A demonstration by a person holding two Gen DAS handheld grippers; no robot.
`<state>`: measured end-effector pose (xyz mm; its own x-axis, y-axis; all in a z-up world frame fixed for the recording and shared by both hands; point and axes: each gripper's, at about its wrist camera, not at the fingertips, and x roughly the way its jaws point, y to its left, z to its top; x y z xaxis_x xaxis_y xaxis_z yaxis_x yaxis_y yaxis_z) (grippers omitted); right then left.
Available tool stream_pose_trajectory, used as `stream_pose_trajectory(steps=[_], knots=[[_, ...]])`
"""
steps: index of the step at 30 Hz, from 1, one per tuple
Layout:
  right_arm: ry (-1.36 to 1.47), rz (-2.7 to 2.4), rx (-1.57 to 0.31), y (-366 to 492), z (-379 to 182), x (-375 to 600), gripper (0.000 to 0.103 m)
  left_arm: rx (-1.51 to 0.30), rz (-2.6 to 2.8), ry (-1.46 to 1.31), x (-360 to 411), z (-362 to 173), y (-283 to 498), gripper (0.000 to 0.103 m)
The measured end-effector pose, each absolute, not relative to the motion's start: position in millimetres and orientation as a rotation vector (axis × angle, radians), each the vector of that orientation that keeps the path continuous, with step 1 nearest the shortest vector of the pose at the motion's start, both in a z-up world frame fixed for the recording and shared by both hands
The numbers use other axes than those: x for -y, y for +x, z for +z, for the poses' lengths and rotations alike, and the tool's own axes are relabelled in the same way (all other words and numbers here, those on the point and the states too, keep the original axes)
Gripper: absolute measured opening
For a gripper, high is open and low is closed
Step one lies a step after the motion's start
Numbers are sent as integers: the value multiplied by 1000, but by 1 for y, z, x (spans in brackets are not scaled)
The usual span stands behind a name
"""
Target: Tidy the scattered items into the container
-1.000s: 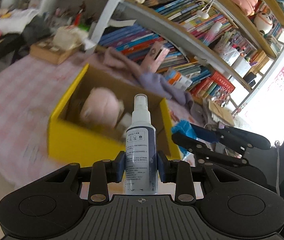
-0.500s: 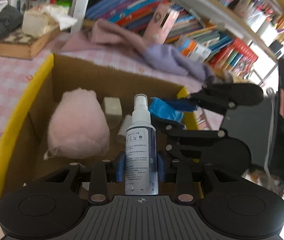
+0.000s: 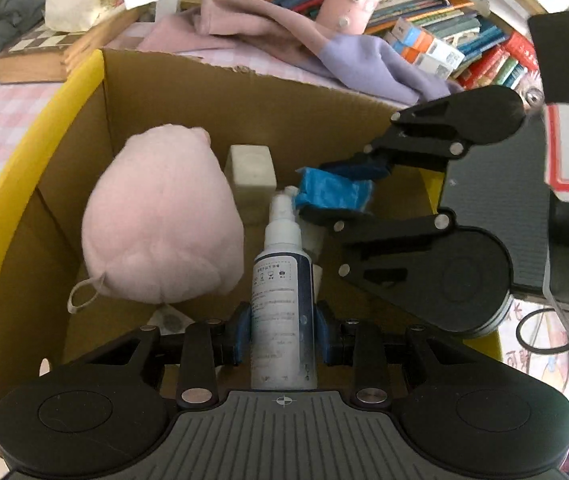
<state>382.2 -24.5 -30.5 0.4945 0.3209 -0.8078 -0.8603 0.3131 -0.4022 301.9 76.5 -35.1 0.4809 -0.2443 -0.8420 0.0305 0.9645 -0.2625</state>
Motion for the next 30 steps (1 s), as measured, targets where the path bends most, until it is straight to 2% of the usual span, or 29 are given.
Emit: stream_pose_trajectory(steps=[5,7,9,14,17,22,26,30], knots=[[-944,861,-682,385,-33,26,26,-1014,-165,-173,-71,-28,305,36],[-937,855,-678,386,-32,27,28,-984,-156,-148,-70,-22,302,46],[-914,857,-669,387,-27,30,36,-947,-159,-142,-71,-13,295,57],[-783,844,-614,382,0,45,43,-799,-107,-108,-75,16,263,73],[-661,802,-519,365,26,61,50,-697,-65,-139,-84,33,237,76],[-516,718,-400,321,63,86,51,-527,27,-178,-94,56,191,76],[-413,659,-354,282,82,102,60,-421,71,-144,-91,66,158,85],[-310,579,-320,240,91,116,61,-378,78,-99,-85,69,130,91]])
